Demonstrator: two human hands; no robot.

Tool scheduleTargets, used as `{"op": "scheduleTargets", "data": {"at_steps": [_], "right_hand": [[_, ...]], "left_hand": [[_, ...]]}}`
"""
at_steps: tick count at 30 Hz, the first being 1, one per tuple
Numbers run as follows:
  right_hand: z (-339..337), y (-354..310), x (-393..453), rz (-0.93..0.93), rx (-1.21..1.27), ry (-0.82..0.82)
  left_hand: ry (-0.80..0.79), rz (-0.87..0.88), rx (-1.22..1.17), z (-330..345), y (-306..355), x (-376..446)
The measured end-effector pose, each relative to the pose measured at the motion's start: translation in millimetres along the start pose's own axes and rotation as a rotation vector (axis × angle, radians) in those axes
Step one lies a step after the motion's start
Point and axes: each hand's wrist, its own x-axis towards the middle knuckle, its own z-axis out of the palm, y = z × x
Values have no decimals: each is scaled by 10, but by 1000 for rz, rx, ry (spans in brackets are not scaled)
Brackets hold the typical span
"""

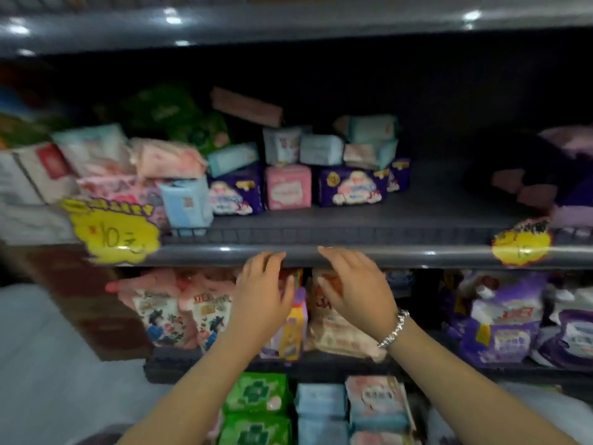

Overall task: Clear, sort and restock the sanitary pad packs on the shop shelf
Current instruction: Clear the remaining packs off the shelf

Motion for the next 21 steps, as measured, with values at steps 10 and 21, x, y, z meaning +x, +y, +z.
{"op": "scheduleTargets", "data": {"at_steps": [10, 21], "right_hand": [[441, -415, 1635, -212, 125, -1], [1082, -908, 2406, -60, 527, -211]], "left_hand": [[220, -94, 304, -514, -921, 1083], [459, -326, 74, -711, -1700, 1547]]}}
